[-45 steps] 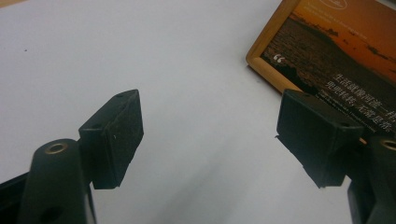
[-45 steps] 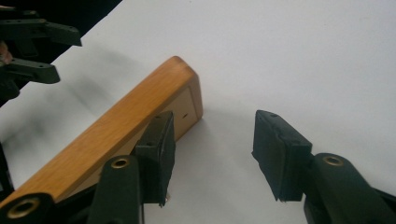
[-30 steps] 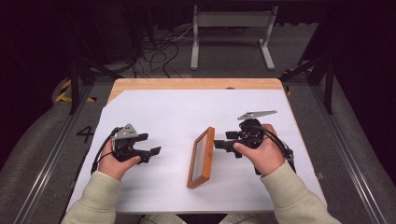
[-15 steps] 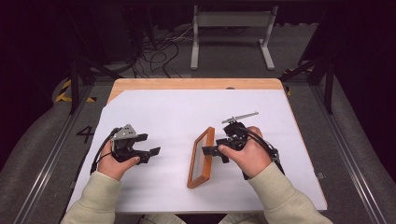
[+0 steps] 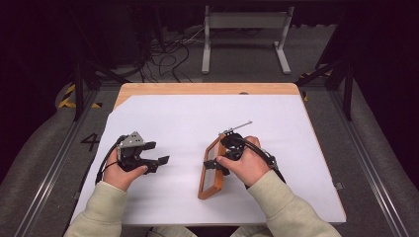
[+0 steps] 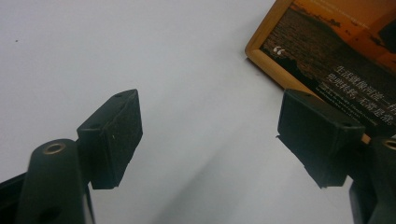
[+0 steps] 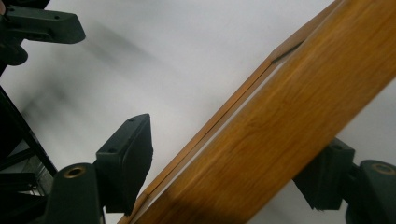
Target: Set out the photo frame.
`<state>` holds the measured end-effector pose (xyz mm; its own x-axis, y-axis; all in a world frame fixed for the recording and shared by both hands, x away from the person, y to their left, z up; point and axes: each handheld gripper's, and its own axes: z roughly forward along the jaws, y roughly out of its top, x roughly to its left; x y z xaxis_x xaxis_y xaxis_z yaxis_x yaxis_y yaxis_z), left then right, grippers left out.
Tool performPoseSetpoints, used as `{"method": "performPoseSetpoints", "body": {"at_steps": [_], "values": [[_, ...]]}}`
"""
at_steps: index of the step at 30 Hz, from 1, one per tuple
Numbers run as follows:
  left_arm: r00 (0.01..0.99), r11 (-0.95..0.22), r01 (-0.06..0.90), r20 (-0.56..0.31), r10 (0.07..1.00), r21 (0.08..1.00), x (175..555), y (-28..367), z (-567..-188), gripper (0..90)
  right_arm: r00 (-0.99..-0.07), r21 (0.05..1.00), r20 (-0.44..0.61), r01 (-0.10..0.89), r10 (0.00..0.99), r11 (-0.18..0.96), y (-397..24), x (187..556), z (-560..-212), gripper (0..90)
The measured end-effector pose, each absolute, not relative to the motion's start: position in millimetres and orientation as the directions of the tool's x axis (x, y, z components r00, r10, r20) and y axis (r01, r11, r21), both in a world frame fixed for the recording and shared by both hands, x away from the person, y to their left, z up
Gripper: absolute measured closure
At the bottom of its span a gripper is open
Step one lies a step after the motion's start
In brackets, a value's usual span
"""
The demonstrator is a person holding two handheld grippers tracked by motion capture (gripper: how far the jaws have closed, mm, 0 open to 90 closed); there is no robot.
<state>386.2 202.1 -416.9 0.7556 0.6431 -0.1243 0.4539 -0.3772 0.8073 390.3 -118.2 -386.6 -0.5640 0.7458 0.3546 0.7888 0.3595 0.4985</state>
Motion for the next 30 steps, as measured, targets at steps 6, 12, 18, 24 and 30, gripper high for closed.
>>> {"method": "performPoseSetpoints", "body": {"at_steps": [6, 12, 18, 24, 30], "values": [[0.755, -0.374, 0.458, -0.131, 0.642, 0.807, 386, 202, -417, 22.6, -0.555, 0.464, 0.365, 0.804, 0.747, 0.371, -115, 392, -389, 30.5], [0.759, -0.379, 0.458, -0.131, 0.637, 0.804, 386, 200, -418, 22.4, -0.552, 0.452, 0.366, 0.809, 0.749, 0.375, -115, 391, -389, 33.0], [0.760, -0.379, 0.458, -0.133, 0.636, 0.804, 386, 200, -418, 22.3, -0.547, 0.442, 0.347, 0.812, 0.761, 0.382, -114, 390, -387, 38.1], [0.759, -0.375, 0.463, -0.140, 0.635, 0.803, 386, 199, -419, 22.3, -0.567, 0.434, 0.323, 0.800, 0.758, 0.413, -116, 389, -378, 59.4], [0.759, -0.376, 0.463, -0.139, 0.637, 0.803, 386, 199, -419, 22.3, -0.581, 0.423, 0.299, 0.791, 0.756, 0.441, -116, 388, -373, 68.7]]}}
